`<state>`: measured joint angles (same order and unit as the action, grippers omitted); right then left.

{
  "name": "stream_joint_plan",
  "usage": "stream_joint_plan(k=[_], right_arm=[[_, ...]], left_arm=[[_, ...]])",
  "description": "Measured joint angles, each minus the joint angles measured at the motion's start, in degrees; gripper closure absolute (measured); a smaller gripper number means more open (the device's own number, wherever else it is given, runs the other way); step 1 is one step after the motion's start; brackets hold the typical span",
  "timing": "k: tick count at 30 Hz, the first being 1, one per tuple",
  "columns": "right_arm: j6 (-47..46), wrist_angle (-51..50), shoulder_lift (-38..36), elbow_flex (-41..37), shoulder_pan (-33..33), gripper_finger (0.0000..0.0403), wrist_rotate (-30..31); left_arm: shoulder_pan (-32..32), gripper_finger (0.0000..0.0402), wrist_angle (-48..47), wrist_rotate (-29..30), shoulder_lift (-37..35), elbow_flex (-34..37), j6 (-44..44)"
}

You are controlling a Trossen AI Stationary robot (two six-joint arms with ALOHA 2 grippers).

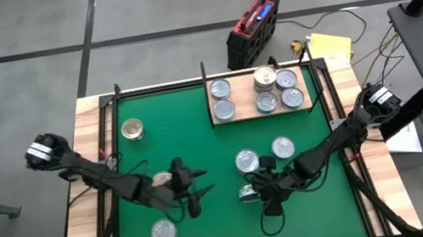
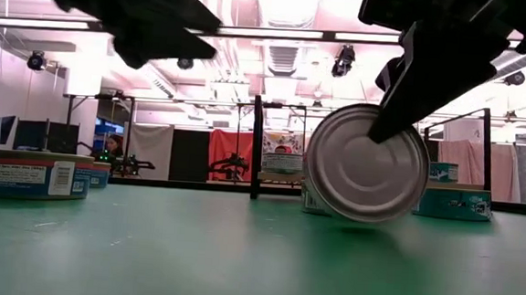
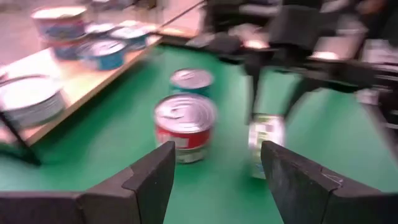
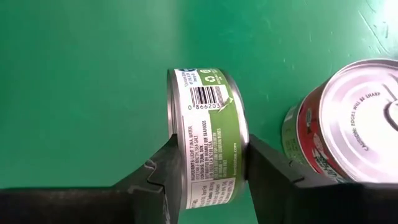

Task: Stack canned seafood by type on shelf
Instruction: Stack the green tuna can on top of the green tuna can on the shelf

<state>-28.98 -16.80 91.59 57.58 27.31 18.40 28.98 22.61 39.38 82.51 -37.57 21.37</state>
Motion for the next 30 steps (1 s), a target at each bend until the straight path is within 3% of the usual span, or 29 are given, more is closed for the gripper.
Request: stream_joint_plan(k=[3,8,13,18,23,26,30], right_arm=[[-0.4,1.4,-0.2,0.0,-0.2,0.0273,0.0],[0.6,6.0,-1.1,0.0,-1.3,0.0273,-1.2],[4.8,14.4,-2.4,0.0,-3.8,0.0273,-7.3],[9.1,20.4,-3.9,-1.1,-7.9,0.0273,-13.9],[7.6,31.0,-5.2,-5.6,-13.0,0.0273,-19.8],[1.5,41.1,-6.3,-10.7,-15.6,0.0273,-22.6],[-8.2,52.4,-10.1,-17.8,-18.6,0.0273,-24.7]], left_arm=[[0.2,0.0180,5.0,-1.0,-2.4,4.0,-3.3],[-0.4,0.0180,5.1,2.6,-3.7,6.3,-5.4],[-0.4,0.0180,5.4,2.9,-3.8,5.7,-10.9],[-0.1,0.0180,7.7,-3.3,-3.9,5.8,-21.3],[0.0,0.0180,11.0,-8.7,-3.8,6.2,-29.9],[-0.1,0.0180,11.4,-5.3,-4.2,6.2,-34.6],[-0.1,0.0180,10.9,9.2,-5.0,6.2,-41.5]])
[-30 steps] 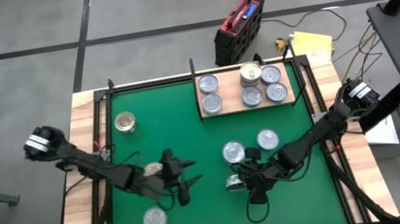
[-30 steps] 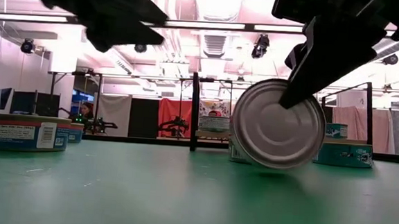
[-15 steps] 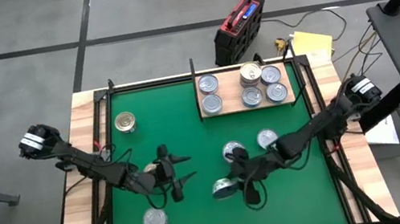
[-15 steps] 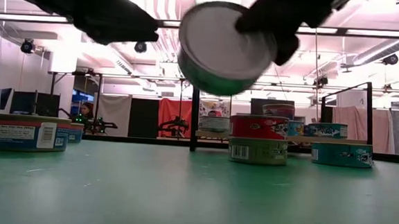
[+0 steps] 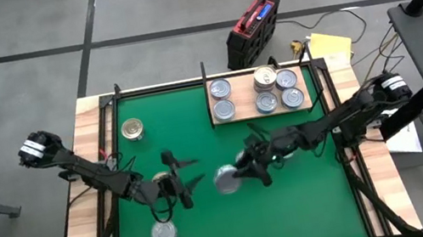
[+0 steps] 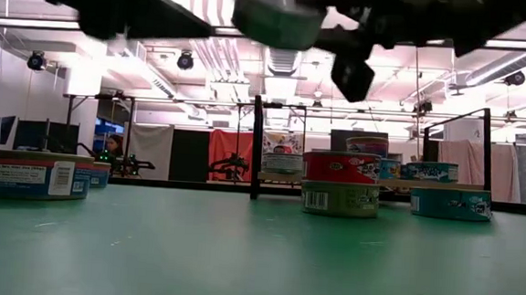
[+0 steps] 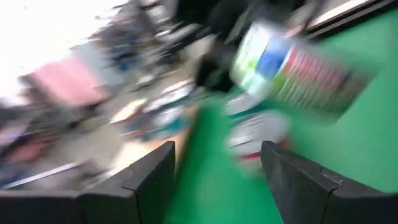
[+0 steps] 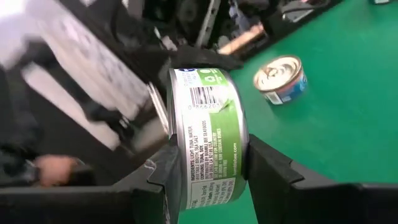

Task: Stack canned seafood by type on shelf
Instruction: Stack the green tuna can on top of the green tuna can on the shelf

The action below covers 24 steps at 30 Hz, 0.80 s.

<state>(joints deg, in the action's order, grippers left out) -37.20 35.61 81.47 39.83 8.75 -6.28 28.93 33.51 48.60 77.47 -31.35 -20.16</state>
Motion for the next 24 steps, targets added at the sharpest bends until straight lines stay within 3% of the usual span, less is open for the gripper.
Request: stream_joint_plan(k=[2,9,19,24], right_arm=[[-3.7,2.1,-2.4,-2.9,-1.9,0.0273,-0.7],[-17.0,3.1,-9.7,-10.0,-11.0,0.0273,-10.7],[-29.4,2.7,-11.3,-11.4,-18.5,0.0273,-22.3],[-31.8,2.8,-11.2,-10.1,-18.6,0.0273,-23.4]], left_arm=[[-0.2,0.0180,0.0,4.0,-0.3,0.0,-4.7],[-3.6,0.0180,0.9,4.5,-0.9,-1.7,-12.1],[-4.8,0.0180,0.9,0.0,3.0,-8.1,-29.6],[-5.4,0.0180,0.6,-1.2,8.0,-12.2,-41.2]])
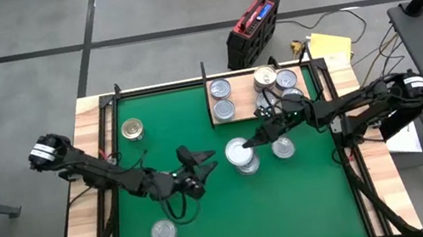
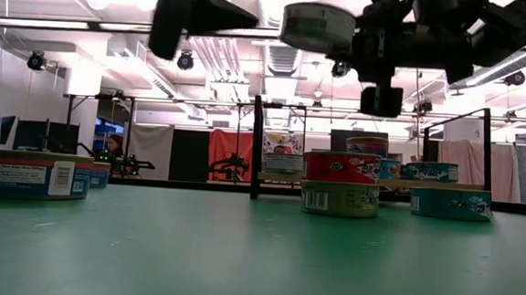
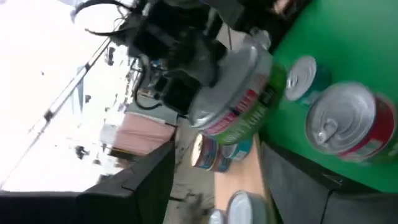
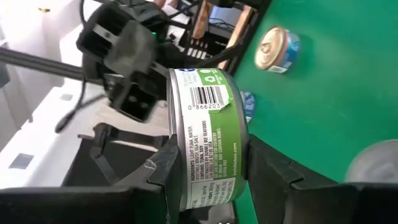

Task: Stack canned seafood by type on shelf
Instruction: Stack the green tuna can on top of the green tuna can on the shelf

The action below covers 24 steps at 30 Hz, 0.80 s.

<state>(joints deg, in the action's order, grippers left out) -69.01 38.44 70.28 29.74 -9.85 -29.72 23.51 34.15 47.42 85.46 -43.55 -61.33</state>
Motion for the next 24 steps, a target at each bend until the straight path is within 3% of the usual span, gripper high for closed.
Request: stream_joint_plan(k=[5,15,24], right_arm=[[0.0,0.2,-0.2,1.5,0.1,0.0273,-0.4],[0.0,-0.2,0.0,1.7,0.1,0.0273,0.2],[-3.4,0.0,1.0,1.7,0.1,0.0273,0.4]], left_arm=[[-1.7,0.0180,0.4,-0.1,4.4,-2.9,-6.1],[-3.3,0.0180,6.8,-0.5,5.5,-2.7,-10.2],[-3.2,0.0180,7.1,-7.4,5.5,-2.5,-19.8]])
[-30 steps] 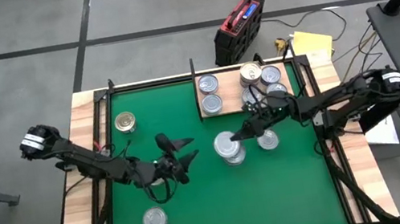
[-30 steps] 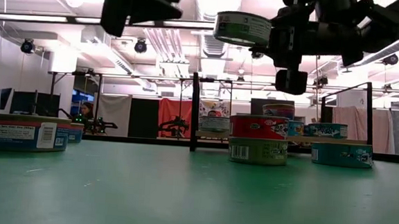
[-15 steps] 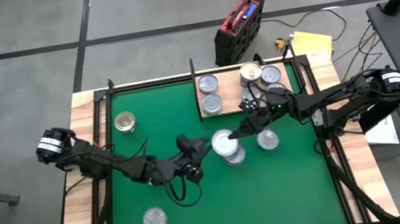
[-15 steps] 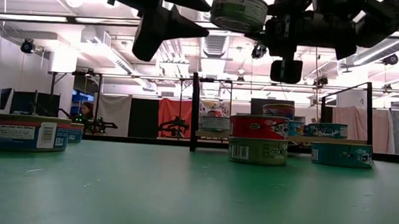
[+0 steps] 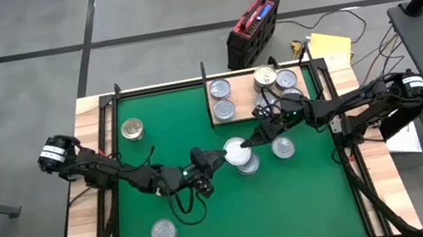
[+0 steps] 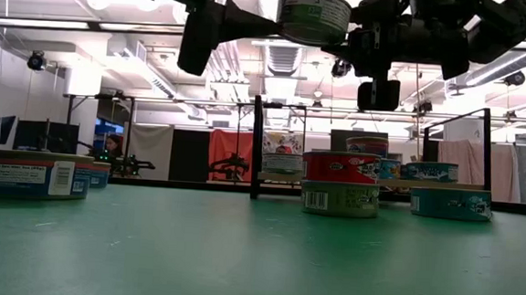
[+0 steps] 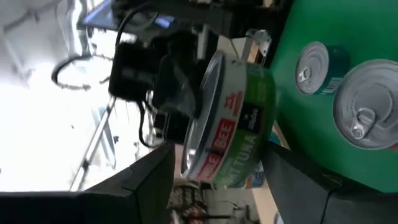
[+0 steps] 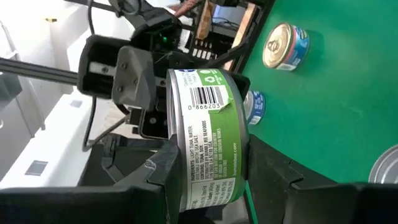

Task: Stack canned seafood by type on shelf
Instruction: Stack the green tuna can on top of the green tuna can on the shelf

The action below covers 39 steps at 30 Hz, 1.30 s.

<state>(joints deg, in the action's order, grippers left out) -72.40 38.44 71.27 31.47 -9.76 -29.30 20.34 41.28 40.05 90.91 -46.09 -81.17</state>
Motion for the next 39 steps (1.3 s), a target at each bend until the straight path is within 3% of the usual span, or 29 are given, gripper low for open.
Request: stream_joint_plan(k=[10,24,33,39], right_arm=[[-2.8,0.8,1.6,0.1,0.0,0.0273,0.5],[-2.5,0.2,1.7,-0.1,0.0,0.0272,-0.2],[1.7,0.8,0.5,0.0,0.0,0.0134,0.6],[4.1,0.4,-1.1,0.0,0.0,0.0087,-0.3]], left_arm=[[-0.9,0.0187,-1.0,-3.6,0.0,0.0,-6.6],[-1.2,0.0274,-0.8,-3.4,5.1,-3.1,-8.7],[-1.3,0.0275,2.2,-3.9,3.9,-2.0,1.7],[-1.3,0.0275,3.3,-2.9,3.7,-0.2,6.1]])
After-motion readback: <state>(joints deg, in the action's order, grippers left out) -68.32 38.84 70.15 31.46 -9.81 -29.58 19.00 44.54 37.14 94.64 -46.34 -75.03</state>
